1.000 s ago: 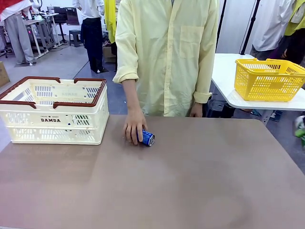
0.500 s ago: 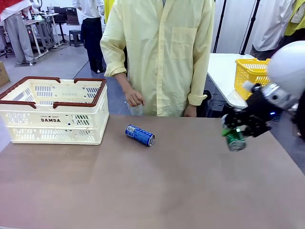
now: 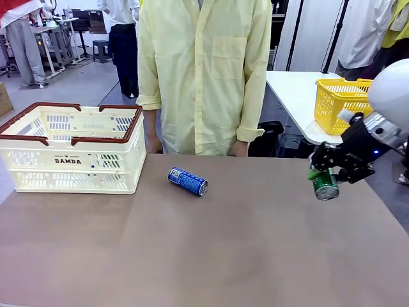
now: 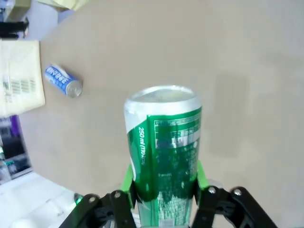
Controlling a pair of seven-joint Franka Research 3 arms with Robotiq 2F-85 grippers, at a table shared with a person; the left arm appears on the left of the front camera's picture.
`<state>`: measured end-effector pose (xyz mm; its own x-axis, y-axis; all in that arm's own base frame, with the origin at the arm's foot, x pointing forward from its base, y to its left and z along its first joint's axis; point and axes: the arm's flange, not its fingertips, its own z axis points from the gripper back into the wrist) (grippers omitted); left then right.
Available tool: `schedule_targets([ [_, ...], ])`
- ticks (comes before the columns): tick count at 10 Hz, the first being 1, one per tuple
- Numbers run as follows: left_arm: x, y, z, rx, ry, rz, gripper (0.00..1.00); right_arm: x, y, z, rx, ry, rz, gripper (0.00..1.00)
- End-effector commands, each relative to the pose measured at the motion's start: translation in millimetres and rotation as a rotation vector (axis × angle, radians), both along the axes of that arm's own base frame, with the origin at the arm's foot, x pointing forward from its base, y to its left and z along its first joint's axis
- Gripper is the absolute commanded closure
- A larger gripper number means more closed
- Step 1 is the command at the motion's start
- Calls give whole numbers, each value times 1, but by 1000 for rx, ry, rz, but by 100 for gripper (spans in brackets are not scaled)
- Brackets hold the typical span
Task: Place the drinks into the Shopping basket.
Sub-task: Pick up one drink and place it into the Shopping basket.
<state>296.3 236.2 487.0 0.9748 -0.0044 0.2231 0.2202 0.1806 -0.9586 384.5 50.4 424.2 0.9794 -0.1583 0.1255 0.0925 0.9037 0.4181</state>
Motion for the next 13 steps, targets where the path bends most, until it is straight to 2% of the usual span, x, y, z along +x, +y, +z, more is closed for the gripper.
schedule_targets([
  [1,0,-3,4,-17,0,9,0,-31,73,-29,-22,-19,155,100],
  [4,0,-3,4,-17,0,9,0,-33,174,-53,-38,9,351,100],
  [6,0,-3,4,-17,0,9,0,-45,212,-78,-86,49,451,100],
  [9,0,-3,4,-17,0,9,0,-45,242,-120,-97,-28,422,100],
  [13,0,-3,4,-17,0,9,0,-30,258,-137,-92,18,376,100],
])
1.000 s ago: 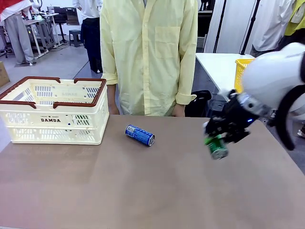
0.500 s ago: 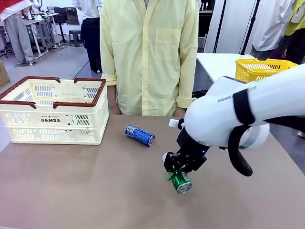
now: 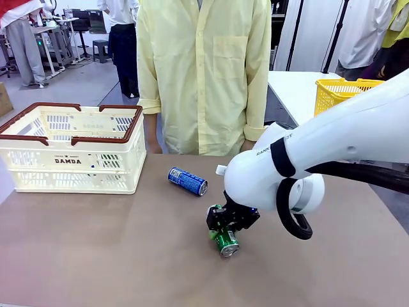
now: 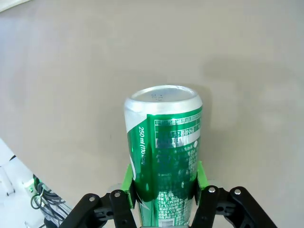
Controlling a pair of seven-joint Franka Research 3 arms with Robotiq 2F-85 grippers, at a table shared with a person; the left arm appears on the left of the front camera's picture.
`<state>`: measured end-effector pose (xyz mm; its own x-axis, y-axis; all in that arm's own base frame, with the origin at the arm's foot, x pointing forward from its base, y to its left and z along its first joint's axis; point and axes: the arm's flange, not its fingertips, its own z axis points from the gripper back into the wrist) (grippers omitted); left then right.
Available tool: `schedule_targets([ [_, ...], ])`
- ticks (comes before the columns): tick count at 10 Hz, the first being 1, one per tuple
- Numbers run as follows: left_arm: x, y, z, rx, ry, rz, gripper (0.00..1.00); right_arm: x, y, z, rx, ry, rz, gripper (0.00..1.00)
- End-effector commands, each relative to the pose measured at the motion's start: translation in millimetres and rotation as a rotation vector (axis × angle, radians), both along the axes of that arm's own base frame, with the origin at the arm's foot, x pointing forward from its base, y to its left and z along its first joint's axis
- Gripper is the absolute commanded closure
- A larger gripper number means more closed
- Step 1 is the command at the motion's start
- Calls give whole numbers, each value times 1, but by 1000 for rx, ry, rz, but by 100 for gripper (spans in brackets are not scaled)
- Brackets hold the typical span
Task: Place the drinks into the Shopping basket.
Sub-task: Pick up one drink and place it into the Shopping basket.
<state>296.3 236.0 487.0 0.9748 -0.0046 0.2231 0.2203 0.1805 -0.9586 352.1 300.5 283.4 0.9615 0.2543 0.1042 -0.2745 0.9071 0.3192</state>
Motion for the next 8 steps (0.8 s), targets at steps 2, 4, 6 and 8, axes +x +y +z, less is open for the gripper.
schedule_targets([
  [2,0,-3,4,-17,0,9,0,3,9,0,32,37,-29,60],
  [4,0,-3,4,-17,0,9,0,4,10,-2,29,47,-28,0],
  [6,0,-3,4,-17,0,9,0,4,6,1,31,47,-31,0],
  [8,0,-3,4,-17,0,9,0,6,-2,8,51,51,-39,0],
])
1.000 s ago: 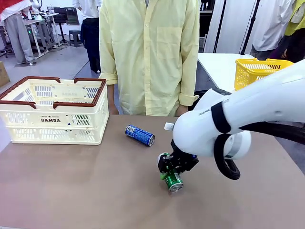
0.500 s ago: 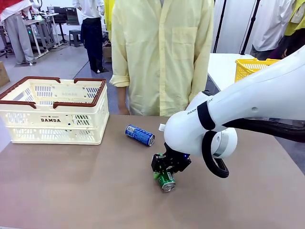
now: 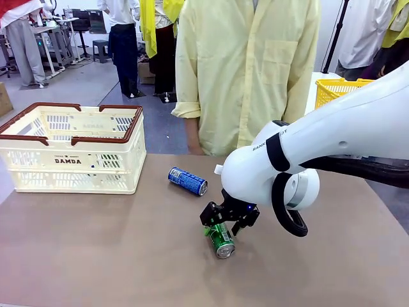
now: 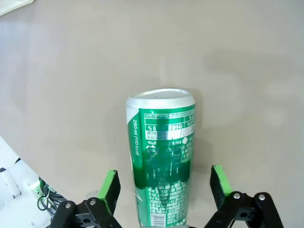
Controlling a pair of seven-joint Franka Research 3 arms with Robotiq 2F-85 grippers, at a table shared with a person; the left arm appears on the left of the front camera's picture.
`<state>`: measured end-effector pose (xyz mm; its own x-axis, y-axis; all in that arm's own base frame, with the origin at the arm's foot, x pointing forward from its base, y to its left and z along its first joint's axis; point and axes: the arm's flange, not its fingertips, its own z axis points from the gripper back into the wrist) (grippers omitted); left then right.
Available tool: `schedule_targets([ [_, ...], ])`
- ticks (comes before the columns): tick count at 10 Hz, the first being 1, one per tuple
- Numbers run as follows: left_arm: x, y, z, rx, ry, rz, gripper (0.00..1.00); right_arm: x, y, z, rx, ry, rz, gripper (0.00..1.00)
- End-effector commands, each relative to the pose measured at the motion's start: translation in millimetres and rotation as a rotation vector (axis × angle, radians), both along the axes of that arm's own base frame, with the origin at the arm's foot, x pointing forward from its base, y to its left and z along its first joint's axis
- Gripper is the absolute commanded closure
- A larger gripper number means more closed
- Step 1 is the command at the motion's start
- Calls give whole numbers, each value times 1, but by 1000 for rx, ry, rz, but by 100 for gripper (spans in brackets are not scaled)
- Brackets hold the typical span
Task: Place the drinks into the Shopping basket.
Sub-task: Pick up one drink and place it into the Shopping basket.
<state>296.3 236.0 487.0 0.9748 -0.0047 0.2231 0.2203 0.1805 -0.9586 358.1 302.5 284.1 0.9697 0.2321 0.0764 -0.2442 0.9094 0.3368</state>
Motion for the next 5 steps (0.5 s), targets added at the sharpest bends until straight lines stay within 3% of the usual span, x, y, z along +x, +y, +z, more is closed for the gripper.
schedule_targets([
  [1,0,-3,4,-17,0,9,0,0,-6,11,48,19,-16,0],
  [5,0,-3,4,-17,0,9,0,2,-13,20,84,33,-20,0],
])
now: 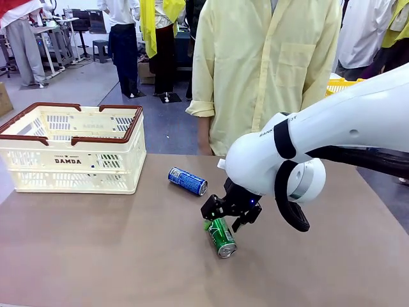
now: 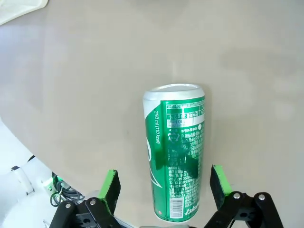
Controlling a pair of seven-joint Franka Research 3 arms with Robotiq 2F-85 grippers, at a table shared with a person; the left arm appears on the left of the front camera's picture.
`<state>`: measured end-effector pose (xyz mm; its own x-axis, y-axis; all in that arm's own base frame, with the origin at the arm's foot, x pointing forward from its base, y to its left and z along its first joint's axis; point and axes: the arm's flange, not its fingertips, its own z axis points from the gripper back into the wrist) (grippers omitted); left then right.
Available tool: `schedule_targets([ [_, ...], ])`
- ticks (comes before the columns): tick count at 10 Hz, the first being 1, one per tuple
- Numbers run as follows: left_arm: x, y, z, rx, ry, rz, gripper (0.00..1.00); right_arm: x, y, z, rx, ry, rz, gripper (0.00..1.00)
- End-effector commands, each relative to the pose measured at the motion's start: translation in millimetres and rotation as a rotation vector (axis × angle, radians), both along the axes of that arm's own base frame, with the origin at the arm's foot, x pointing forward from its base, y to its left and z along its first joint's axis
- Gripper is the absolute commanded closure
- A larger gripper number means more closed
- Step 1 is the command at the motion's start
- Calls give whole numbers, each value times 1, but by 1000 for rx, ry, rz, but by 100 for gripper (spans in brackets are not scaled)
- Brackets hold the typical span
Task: Place the drinks into the Shopping basket.
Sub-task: Pick up one drink and place it into the Shopping basket.
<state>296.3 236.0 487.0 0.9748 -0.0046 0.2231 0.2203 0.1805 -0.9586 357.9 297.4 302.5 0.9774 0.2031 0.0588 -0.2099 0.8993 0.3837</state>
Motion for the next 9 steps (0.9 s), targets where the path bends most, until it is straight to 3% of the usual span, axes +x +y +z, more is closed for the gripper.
schedule_targets([
  [1,0,-3,4,-17,0,9,0,2,-9,2,41,0,3,0],
  [3,0,-3,4,-17,0,9,0,1,-21,16,52,-27,-14,0],
  [5,0,-3,4,-17,0,9,0,-12,-78,69,93,-35,-42,0],
  [6,0,-3,4,-17,0,9,0,-26,-139,107,141,31,-51,0],
  [7,0,-3,4,-17,0,9,0,-34,-206,134,194,85,-145,0],
  [8,0,-3,4,-17,0,9,0,-37,-274,148,362,151,-237,0],
  [9,0,-3,4,-17,0,9,0,-40,-337,154,583,207,-241,0],
])
